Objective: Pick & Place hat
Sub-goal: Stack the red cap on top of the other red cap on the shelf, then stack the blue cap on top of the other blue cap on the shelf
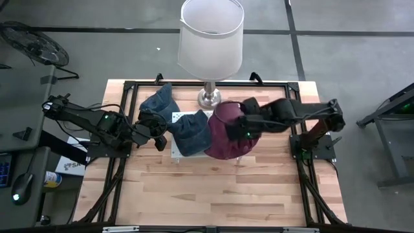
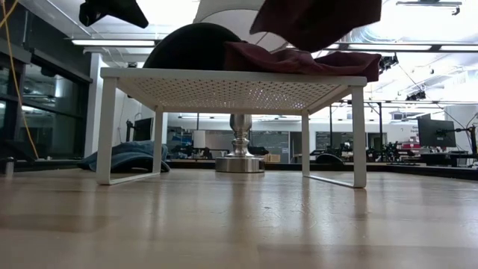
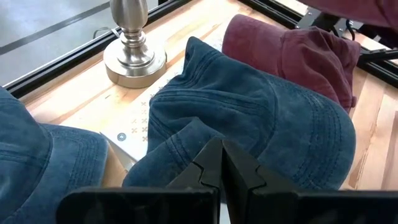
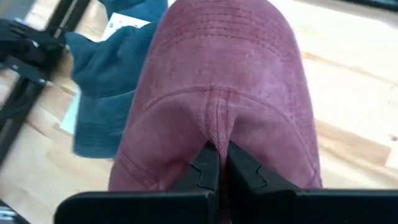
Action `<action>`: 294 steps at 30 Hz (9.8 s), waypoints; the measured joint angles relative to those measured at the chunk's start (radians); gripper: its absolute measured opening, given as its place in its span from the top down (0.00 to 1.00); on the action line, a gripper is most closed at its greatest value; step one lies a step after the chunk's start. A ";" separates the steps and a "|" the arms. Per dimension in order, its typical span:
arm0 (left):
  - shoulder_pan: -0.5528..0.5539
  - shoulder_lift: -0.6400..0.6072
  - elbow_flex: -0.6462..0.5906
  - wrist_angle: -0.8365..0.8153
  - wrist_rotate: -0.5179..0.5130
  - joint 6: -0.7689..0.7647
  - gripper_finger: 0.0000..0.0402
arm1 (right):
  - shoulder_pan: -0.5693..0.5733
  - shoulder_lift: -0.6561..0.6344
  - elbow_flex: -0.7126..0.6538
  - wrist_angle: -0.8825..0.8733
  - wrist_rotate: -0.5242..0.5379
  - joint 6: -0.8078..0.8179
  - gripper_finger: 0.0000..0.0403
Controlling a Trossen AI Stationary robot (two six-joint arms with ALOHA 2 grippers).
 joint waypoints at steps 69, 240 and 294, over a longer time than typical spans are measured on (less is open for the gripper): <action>0.000 0.000 0.000 0.001 0.019 -0.008 1.00 | 0.051 0.115 -0.145 0.111 0.119 0.215 1.00; 1.087 0.239 -0.056 -0.057 0.484 0.007 0.68 | 0.426 -0.771 -1.135 0.776 0.112 -0.318 0.89; 1.263 0.706 -0.053 0.108 0.642 0.072 0.33 | 0.326 -0.770 -1.135 0.768 0.143 -0.289 0.89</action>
